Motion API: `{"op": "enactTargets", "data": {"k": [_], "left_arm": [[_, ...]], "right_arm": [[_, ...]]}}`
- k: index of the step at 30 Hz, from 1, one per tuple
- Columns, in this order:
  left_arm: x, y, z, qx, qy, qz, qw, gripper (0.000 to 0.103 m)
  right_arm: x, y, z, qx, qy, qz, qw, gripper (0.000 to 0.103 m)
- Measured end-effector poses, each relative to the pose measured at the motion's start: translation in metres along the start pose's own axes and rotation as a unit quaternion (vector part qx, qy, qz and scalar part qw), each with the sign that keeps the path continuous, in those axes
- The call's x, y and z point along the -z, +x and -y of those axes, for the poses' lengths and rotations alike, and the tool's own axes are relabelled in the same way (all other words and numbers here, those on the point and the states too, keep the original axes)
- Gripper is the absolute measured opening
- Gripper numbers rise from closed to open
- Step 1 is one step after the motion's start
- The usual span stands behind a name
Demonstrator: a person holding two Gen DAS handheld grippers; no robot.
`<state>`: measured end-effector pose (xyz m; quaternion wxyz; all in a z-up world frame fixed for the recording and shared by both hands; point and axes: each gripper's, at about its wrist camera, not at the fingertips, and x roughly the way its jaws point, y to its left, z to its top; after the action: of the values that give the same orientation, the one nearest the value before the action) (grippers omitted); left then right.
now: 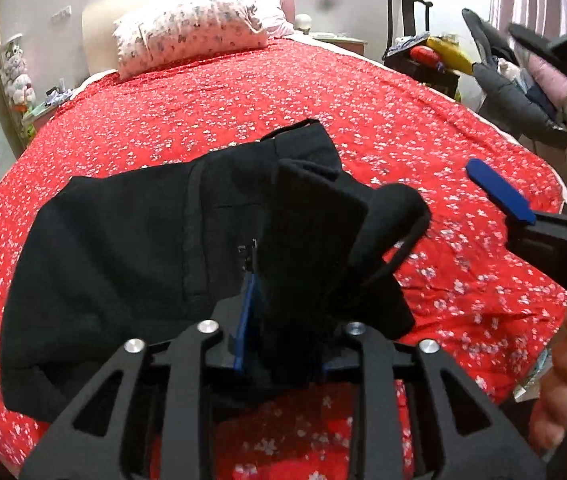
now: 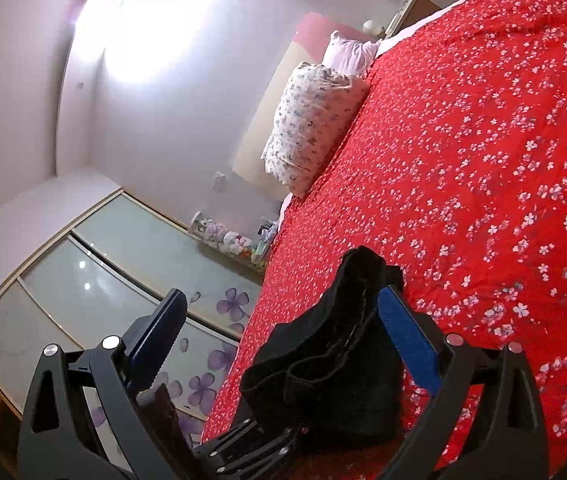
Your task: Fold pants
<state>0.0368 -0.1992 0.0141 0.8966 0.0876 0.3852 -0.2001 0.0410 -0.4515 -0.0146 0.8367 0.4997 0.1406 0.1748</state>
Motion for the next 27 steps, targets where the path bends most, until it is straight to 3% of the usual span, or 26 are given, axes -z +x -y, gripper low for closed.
{"op": "enactTargets", "data": {"k": [2,3,4,5,7,9,12,15,18,20,21,24,27], "left_arm": [[0.006,-0.008,-0.002,0.012,-0.007,0.013,0.9998,0.042],[0.009,-0.013,-0.003,0.018,-0.007,0.02,0.9996,0.044],[0.015,-0.02,-0.004,0.036,-0.005,0.033,0.9988,0.056],[0.018,-0.028,-0.008,0.059,-0.007,0.051,0.997,0.085],[0.029,-0.058,-0.014,0.094,-0.017,0.122,0.9879,0.099],[0.032,-0.08,-0.019,0.107,-0.004,0.163,0.9807,0.1],[0.031,-0.095,-0.043,0.054,-0.02,0.197,0.9787,0.101],[0.028,-0.085,-0.082,0.012,-0.075,0.171,0.9824,0.101],[0.032,-0.07,-0.126,0.028,-0.16,0.141,0.9765,0.101],[0.036,-0.06,-0.143,0.031,-0.2,0.126,0.9712,0.101],[0.039,-0.05,-0.152,0.016,-0.216,0.108,0.9702,0.101],[0.052,-0.036,-0.155,0.008,-0.21,0.088,0.9737,0.101],[0.057,-0.033,-0.139,-0.022,-0.161,0.079,0.9835,0.101]], "right_arm": [[0.0,0.0,-0.002,0.002,-0.006,-0.001,1.0,0.098],[0.001,0.001,-0.004,0.002,-0.009,-0.002,1.0,0.098],[0.001,0.002,-0.005,0.001,-0.01,-0.002,1.0,0.098],[0.001,0.003,-0.005,0.0,-0.012,-0.003,1.0,0.098],[0.0,0.003,-0.006,-0.001,-0.016,-0.003,1.0,0.098],[0.001,0.002,-0.009,-0.006,-0.022,-0.003,1.0,0.098],[0.004,0.004,-0.019,-0.041,-0.039,-0.014,0.998,0.098],[0.014,0.015,-0.036,-0.1,-0.071,-0.064,0.99,0.098],[0.03,0.033,-0.05,-0.133,-0.095,-0.127,0.978,0.098],[0.04,0.045,-0.053,-0.121,-0.105,-0.162,0.974,0.098],[0.043,0.05,-0.051,-0.103,-0.104,-0.175,0.974,0.099],[0.052,0.075,-0.015,0.031,-0.066,-0.228,0.971,0.098],[0.049,0.073,-0.005,0.015,-0.039,-0.224,0.974,0.097]]}}
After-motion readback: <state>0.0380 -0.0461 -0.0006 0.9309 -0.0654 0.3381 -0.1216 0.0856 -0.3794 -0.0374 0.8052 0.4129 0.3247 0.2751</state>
